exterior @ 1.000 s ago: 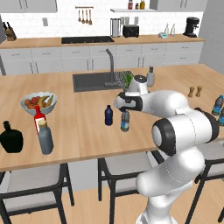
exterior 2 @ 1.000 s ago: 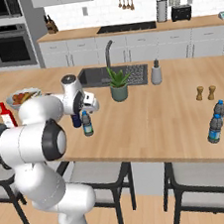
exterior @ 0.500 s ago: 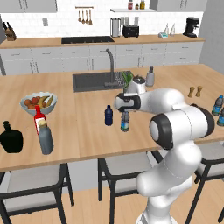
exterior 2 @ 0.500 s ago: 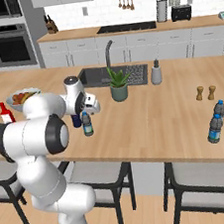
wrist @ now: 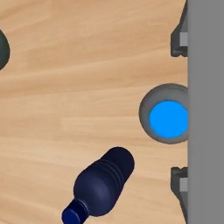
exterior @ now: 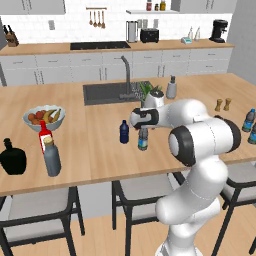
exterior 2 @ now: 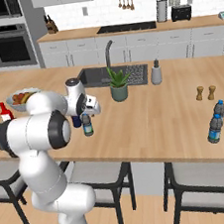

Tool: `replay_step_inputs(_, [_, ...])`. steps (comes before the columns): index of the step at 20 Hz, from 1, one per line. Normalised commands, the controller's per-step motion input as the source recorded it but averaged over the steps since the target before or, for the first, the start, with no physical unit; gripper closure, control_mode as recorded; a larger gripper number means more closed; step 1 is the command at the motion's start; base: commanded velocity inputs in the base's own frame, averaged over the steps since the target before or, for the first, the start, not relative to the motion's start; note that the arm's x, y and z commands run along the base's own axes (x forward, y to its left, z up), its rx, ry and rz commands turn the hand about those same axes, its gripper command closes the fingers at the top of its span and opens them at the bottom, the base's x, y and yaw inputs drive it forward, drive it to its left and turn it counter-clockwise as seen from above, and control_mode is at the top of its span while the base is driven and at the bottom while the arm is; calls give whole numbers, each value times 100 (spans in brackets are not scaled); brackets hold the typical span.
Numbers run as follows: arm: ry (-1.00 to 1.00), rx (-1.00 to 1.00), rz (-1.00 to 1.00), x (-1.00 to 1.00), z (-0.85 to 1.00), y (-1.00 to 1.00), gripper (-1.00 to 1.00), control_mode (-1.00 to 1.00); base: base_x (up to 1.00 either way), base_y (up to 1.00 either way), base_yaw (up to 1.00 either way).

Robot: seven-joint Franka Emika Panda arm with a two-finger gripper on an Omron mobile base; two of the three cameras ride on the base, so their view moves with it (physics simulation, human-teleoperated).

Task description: Move the plastic bottles in the middle to the plastics group, and the glass bottles in the middle to the glass group.

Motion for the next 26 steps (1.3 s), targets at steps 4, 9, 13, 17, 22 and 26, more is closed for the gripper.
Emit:
replay_step_inputs(4, [3, 0, 0, 15, -11, 6, -100, -100, 0, 0, 0])
replay_step_inputs(9, [1, 0, 0, 18, -8, 0, -100, -100, 0, 0, 0])
replay_step_inputs(13, [1, 0, 0, 5, -16, 0, -100, -100, 0, 0, 0])
replay_step_inputs(17, [1, 0, 0, 0, -20, 0, 100, -100, 0, 0, 0])
replay_step_inputs(22, [0, 0, 0, 0, -12, 0, 100, -100, 0, 0, 0])
replay_step_inputs(26, [-3, 0, 0, -11, 3, -1, 100, -100, 0, 0, 0])
